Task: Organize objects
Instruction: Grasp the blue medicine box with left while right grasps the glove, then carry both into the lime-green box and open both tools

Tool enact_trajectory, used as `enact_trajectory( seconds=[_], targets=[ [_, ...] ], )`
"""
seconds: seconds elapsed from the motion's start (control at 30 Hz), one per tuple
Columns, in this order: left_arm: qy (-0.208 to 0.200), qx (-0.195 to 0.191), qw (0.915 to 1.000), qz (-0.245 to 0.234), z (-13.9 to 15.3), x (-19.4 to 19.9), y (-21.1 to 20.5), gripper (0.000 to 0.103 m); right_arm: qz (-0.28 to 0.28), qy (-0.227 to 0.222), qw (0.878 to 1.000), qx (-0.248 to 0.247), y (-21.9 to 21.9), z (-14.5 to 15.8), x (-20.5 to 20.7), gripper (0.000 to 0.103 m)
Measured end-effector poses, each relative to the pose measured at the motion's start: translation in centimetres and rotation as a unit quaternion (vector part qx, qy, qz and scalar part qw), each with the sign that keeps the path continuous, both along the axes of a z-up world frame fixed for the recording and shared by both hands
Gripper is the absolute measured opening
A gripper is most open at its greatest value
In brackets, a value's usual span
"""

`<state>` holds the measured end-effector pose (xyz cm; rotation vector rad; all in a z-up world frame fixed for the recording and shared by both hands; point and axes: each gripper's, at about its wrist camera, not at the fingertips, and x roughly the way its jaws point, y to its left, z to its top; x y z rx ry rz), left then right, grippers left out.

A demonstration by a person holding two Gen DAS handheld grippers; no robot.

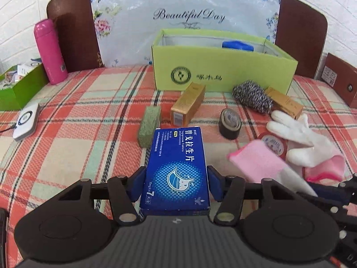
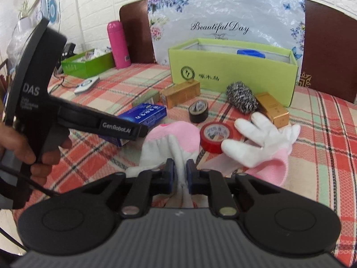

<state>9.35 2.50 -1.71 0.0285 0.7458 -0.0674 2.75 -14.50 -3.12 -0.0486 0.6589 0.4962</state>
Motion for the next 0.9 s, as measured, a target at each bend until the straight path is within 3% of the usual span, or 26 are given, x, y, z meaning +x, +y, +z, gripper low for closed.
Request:
enact_trajectory(
  seconds=[0.3,0.53,0.9],
  targets=[
    [-0.069,-0.016,0.9974,-0.012,5.3,2.1,-0.4,0.06,-0.026,-0.075,0.996,0.028,-2.2,5.6,2.5,0.012],
    [-0.119,-0.022,0.9924,-0.023,9.5,6.8,-2.4,0.06,-0.055,-0.128,0.99,0.014,-3.4,8.7,8.3,0.012],
    [-0.135,-0.06,0.989,-0.004,11.3,17.5,-2.1,0.06,-0.042,-0.147,0.988,-0.003,-1.6,7.7,20.6,0.012]
  ],
)
